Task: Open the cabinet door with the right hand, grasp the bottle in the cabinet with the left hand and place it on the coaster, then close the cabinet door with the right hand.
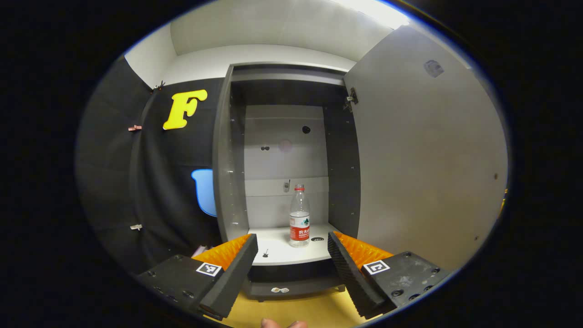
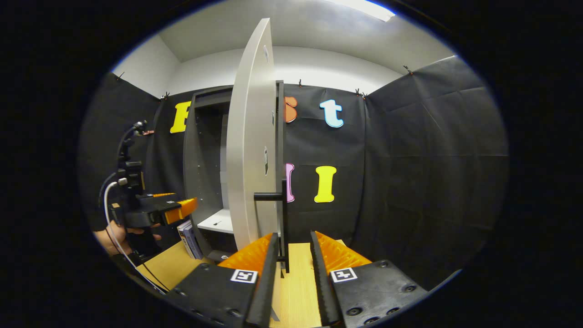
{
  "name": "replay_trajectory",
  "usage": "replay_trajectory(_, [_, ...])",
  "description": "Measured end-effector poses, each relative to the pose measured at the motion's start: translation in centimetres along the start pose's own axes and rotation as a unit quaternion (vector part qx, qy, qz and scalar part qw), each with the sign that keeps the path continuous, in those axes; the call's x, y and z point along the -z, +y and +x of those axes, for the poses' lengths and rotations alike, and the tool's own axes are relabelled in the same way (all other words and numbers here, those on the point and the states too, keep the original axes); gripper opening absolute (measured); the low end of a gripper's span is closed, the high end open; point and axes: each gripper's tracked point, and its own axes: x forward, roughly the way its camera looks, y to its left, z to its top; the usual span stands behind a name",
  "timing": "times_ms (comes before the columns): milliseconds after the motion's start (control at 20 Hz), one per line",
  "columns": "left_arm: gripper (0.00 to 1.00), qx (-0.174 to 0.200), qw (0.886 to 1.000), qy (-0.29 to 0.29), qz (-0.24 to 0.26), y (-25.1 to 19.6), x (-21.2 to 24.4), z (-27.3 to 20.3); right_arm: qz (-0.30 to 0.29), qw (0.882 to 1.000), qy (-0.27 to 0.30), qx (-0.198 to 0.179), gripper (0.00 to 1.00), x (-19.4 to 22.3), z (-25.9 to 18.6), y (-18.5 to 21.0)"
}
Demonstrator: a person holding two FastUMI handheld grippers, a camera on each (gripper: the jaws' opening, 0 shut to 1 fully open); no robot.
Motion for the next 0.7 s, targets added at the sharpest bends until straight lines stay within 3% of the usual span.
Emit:
replay_trajectory(200, [0.99, 0.016, 1.0, -0.004, -0.013, -1.1, 0.7, 6.8, -0.014, 0.998, -0.001, 0.061, 0.99, 0.8, -1.1, -4.8])
replay_trajectory(400, [0.97, 0.021, 0.999, -0.006, -0.033, -2.3, 2.3, 12.7, -0.029, 0.993, -0.021, 0.111, 0.98, 0.3, -0.8, -8.0])
replay_trajectory(700, [0.98, -0.01, 1.0, 0.006, -0.005, -2.0, 3.9, 20.5, -0.018, 0.993, 0.0, 0.115, 0.98, 1.6, -0.1, -10.2])
